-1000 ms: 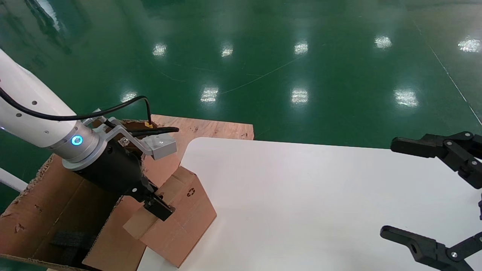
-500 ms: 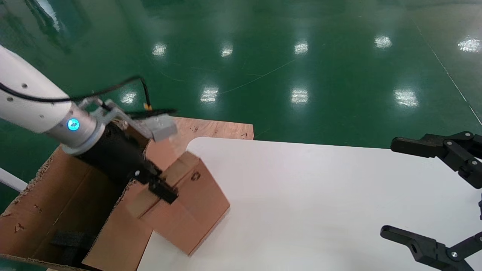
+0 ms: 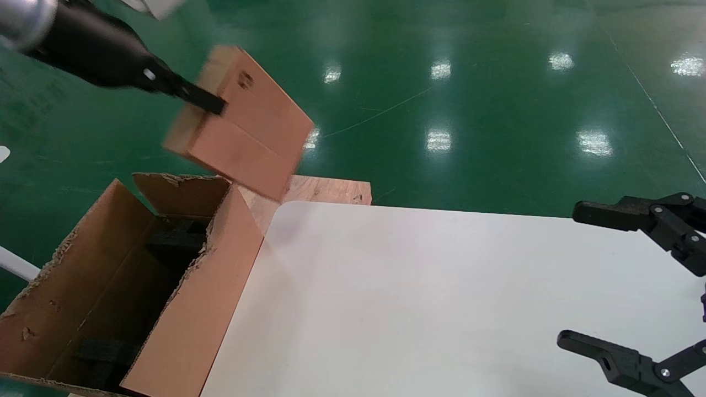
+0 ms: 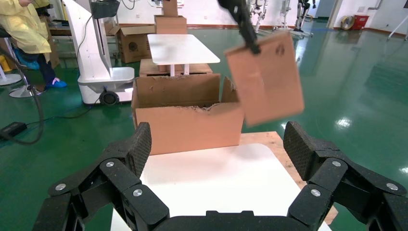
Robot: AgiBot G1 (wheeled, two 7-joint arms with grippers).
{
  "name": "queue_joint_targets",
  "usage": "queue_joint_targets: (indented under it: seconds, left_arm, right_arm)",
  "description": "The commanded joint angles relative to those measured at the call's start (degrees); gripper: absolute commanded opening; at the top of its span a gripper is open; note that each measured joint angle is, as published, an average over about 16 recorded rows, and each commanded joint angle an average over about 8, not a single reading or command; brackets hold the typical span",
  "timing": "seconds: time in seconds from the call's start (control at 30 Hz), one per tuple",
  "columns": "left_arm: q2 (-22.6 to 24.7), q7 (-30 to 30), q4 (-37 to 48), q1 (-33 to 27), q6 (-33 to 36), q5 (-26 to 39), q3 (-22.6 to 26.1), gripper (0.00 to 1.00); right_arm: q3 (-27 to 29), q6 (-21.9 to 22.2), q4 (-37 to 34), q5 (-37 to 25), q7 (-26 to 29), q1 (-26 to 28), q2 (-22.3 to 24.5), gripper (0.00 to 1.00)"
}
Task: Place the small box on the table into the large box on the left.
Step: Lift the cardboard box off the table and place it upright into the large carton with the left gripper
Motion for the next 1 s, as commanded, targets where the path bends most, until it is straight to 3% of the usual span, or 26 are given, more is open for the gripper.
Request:
queue_joint_targets:
  seconds: [0.03, 0.37, 0.63, 0.83, 1.0]
  left_arm:
    - [1.0, 3.1, 6.3, -2.6, -0.2, 1.1, -0.4, 0.00]
    - [2.3, 16.9, 19.1, -10.0, -2.9, 6.4, 1.0, 0.00]
    - [1.6, 23.8, 24.8, -12.7, 1.0, 11.6, 4.3, 0.00]
    - [0.6, 27.7, 28.6, -12.5, 4.9, 15.0, 7.0, 0.00]
    - [-0.4, 30.1, 32.4, -8.9, 6.6, 16.4, 8.6, 0.00]
  right_arm:
    - [0.0, 0.0, 0.0, 0.0, 0.0, 0.0, 0.0, 1.00]
    - [0.0, 0.0, 0.0, 0.0, 0.0, 0.0, 0.0, 1.00]
    - [-0.1, 0.0, 0.0, 0.0, 0.0, 0.0, 0.0, 1.00]
    - [-0.1, 0.0, 0.0, 0.1, 0.0, 0.0, 0.0, 1.00]
    - [-0.1, 0.0, 0.0, 0.1, 0.0, 0.0, 0.0, 1.00]
